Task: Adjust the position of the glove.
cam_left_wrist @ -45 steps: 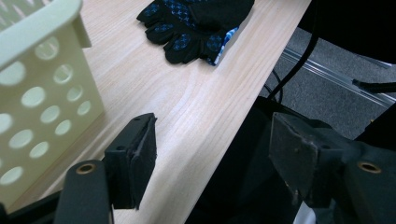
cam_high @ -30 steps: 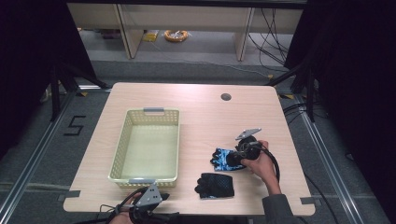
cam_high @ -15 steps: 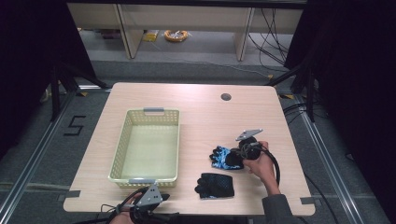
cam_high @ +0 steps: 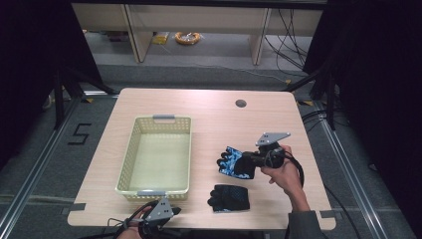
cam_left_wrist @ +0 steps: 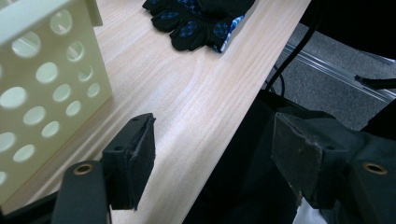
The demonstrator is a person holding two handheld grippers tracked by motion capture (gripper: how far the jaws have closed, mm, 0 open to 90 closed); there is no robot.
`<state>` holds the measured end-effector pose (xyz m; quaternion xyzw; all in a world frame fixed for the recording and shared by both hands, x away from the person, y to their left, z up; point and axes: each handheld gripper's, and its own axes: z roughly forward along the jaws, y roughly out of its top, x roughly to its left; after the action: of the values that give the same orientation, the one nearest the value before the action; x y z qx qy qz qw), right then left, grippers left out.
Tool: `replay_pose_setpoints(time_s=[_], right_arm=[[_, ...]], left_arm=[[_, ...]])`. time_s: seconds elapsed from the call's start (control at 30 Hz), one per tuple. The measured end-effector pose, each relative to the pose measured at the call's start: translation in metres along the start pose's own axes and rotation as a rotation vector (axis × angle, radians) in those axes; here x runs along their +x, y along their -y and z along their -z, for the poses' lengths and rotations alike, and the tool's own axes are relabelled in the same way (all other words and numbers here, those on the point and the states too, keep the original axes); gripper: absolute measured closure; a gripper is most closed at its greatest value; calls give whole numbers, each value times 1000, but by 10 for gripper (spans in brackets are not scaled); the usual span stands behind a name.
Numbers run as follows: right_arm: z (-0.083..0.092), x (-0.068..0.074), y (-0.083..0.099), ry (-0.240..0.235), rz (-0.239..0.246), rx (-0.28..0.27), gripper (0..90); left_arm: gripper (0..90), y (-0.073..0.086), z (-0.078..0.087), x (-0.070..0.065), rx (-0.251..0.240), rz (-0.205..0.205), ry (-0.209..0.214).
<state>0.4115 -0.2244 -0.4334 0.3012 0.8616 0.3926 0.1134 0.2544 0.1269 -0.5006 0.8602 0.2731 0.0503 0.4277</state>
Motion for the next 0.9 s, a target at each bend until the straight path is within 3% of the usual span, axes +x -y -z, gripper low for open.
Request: replay_pose_setpoints(time_s=[0.03,0.07,0.1,0.2,0.27,0.3,0.33,0.5,0.63,0.67,0.73,0.87,0.9], right_arm=[[0,0,0,0,0,0,889],[4,3,-2,-9,8,1,889],[6,6,-3,-28,31,-15,889],[11,18,-2,-54,39,-24,888],[12,25,1,-101,41,-16,889],[13,28,2,-111,44,-15,889],[13,31,5,-121,53,-18,889],[12,42,13,-137,36,10,889],[10,47,17,-169,53,6,889],[10,50,18,-179,34,20,889],[9,52,20,-197,42,18,889],[7,54,22,-219,58,34,889],[6,54,23,-234,61,35,889]], left_arm=[[291,0,0,0,0,0,0],[291,0,0,-1,3,27,0],[287,0,0,0,9,22,-2],[281,0,0,-1,3,26,1],[279,0,0,0,2,-1,0],[278,1,0,-1,2,28,-1],[278,1,0,-1,3,27,-1],[277,0,1,0,9,23,-4],[277,0,1,2,17,-6,-10],[277,0,1,0,13,20,-6],[278,0,-2,0,14,14,-23],[278,1,-1,0,-5,8,-1],[278,1,0,0,21,12,-13]])
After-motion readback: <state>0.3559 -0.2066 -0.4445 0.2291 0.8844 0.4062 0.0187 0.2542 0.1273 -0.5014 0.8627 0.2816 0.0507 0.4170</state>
